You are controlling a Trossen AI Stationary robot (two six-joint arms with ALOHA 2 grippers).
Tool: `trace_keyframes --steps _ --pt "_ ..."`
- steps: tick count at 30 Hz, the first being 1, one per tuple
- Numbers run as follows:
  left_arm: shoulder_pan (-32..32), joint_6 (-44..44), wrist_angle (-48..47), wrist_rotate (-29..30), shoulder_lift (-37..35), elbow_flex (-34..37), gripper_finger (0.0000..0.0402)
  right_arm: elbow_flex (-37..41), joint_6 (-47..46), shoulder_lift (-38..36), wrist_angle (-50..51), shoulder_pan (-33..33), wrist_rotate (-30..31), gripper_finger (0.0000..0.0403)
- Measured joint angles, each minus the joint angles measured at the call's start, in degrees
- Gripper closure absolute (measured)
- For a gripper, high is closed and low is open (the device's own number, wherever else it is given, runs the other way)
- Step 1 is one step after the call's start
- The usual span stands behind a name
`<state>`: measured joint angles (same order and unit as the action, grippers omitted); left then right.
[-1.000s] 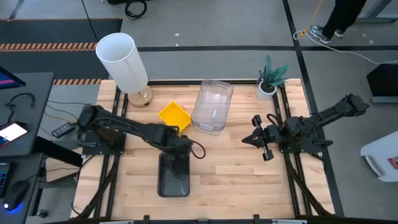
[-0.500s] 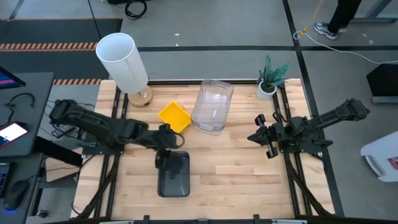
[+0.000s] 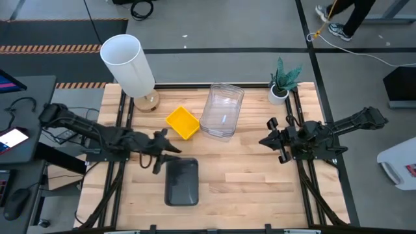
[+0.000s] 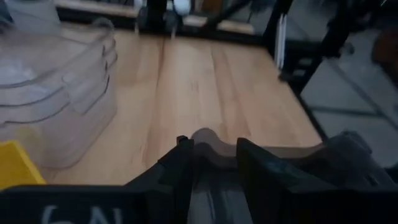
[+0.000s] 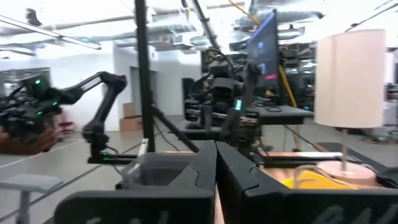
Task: Stack baskets by color
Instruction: Return to Home Position
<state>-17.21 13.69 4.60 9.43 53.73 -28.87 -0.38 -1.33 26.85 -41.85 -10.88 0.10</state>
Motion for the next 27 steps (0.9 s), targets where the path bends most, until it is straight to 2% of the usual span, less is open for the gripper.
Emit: trace_keyframes --steps 6,12,17,23,27 --pt "-0.42 -1.41 15.24 -0.15 -5.41 10.49 0.0284 0.0 -0.41 0.13 0.31 0.12 2.29 0.039" --pt "-0.33 -2.85 20.66 -0.04 -9.41 17.57 0.0285 0.0 -0.46 0.13 0.73 0.12 2.31 0.0386" --pt "-0.31 -3.94 18.35 -0.48 -15.63 19.56 0.0285 0.02 -0.56 0.13 0.74 0.1 2.31 0.0388" --pt "-0.28 -8.48 8.09 2.32 -28.17 19.68 0.0285 0.02 -0.52 0.13 0.75 0.1 2.4 0.0386" --pt "-0.26 -9.92 7.65 2.85 -36.12 22.25 0.0285 0.02 -0.47 0.13 0.76 0.1 2.38 0.0388"
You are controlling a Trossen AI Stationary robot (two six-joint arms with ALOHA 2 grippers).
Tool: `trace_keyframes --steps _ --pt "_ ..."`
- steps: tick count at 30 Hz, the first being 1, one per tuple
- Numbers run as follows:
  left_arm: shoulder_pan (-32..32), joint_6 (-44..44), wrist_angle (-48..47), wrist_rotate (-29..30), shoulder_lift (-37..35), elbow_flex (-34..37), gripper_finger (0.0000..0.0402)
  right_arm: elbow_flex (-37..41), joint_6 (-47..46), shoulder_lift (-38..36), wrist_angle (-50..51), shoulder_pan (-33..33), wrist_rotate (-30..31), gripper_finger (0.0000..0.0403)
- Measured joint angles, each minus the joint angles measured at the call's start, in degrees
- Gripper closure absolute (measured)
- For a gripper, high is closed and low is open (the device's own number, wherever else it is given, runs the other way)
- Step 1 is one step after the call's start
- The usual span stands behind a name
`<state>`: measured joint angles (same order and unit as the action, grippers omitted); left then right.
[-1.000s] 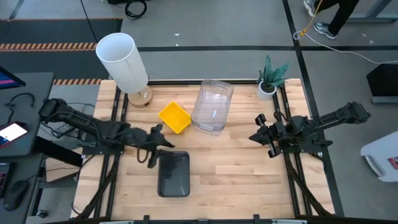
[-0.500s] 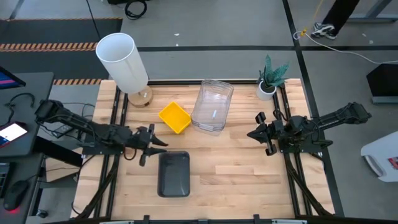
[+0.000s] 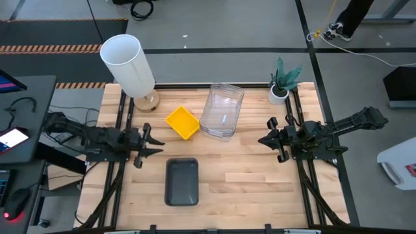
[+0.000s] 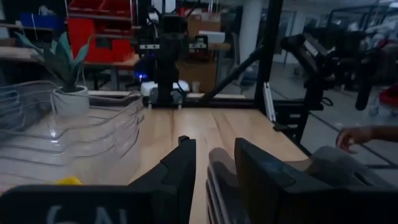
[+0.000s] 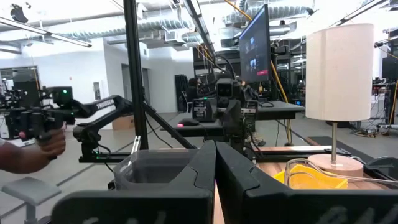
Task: Stack baskets by color
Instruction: Return to Home Position
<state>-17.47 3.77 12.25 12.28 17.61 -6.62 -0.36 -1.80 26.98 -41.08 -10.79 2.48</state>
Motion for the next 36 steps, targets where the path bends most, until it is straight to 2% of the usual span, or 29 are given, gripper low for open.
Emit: trace_keyframes --steps 4,9,17,24,29,36 --pt "0.0 0.05 -0.11 0.25 -7.18 6.18 0.0285 0.0 0.0 0.0 0.0 0.0 0.0 0.0389" --pt "-0.17 -0.72 -5.88 -0.59 -11.9 6.15 0.0285 0.0 0.02 0.01 -0.04 0.0 0.0 0.0387" --pt "-0.17 -7.23 -3.14 -2.83 -12.14 6.17 0.0285 0.0 0.02 0.0 -0.07 0.0 0.0 0.0387" --pt "-0.17 -7.36 -2.67 -7.24 -12.14 6.17 0.0285 0.0 0.02 0.0 -0.09 0.0 -0.02 0.0386" --pt "-0.17 -2.82 -3.78 -7.58 -11.96 6.19 0.0285 0.0 0.02 0.0 -0.09 0.0 -0.02 0.0386" --pt "-0.17 10.43 -3.65 -7.5 -12.0 6.19 0.0285 0.0 0.02 0.0 -0.11 0.0 -0.02 0.0386"
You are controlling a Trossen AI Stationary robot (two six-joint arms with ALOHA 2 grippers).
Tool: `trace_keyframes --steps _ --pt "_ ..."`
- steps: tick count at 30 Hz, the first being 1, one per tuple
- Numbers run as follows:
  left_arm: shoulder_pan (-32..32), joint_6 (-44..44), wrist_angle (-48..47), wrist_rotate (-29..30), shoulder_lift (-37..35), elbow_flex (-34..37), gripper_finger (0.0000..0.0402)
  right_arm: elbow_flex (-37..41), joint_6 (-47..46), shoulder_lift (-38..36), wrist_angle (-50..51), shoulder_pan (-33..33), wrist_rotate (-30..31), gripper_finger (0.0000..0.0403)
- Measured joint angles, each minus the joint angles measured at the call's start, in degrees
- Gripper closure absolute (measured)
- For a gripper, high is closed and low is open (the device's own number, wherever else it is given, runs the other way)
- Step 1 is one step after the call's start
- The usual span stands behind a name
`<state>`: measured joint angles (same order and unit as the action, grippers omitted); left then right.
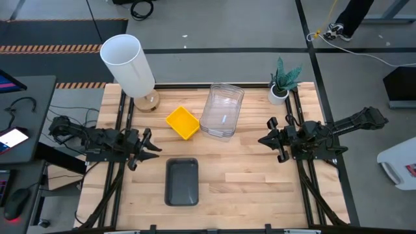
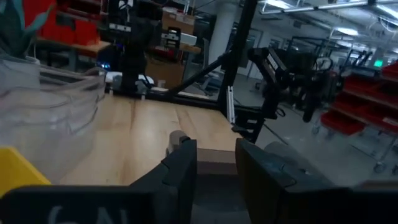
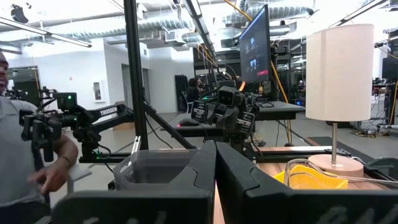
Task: Stack baskets by color
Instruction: Return to Home Position
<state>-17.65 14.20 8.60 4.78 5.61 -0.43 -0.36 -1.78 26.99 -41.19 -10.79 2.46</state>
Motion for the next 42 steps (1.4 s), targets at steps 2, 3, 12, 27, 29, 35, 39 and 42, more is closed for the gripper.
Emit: trace_keyframes --steps 2,3,12,27,29,35,39,42 --pt "0.0 1.78 -0.02 0.01 0.02 0.0 0.0285 0.0 0.0 0.0 0.0 0.0 0.0 0.0386" --pt "0.0 1.97 0.02 0.02 0.02 0.0 0.0285 0.0 0.0 0.0 0.0 0.0 0.0 0.0386" --pt "0.0 1.72 0.02 0.04 0.02 0.02 0.0285 0.0 0.0 0.02 0.0 0.0 0.0 0.0386" --pt "0.0 1.71 0.07 0.04 0.02 0.04 0.0285 0.0 0.0 0.0 0.0 0.0 -0.01 0.0386" --pt "0.0 1.7 0.07 0.04 0.02 0.04 0.0285 0.0 0.0 0.01 0.0 0.0 -0.02 0.0386" --pt "0.0 1.72 0.07 0.04 0.02 0.04 0.0285 0.0 0.0 0.0 0.0 0.0 0.0 0.0386" --pt "0.0 1.72 0.07 0.06 0.02 0.04 0.0285 0.0 0.0 0.01 0.0 0.0 0.0 0.0386" --pt "0.0 1.71 0.07 0.04 0.02 0.07 0.0285 0.0 0.0 0.0 0.0 0.0 0.0 0.0386"
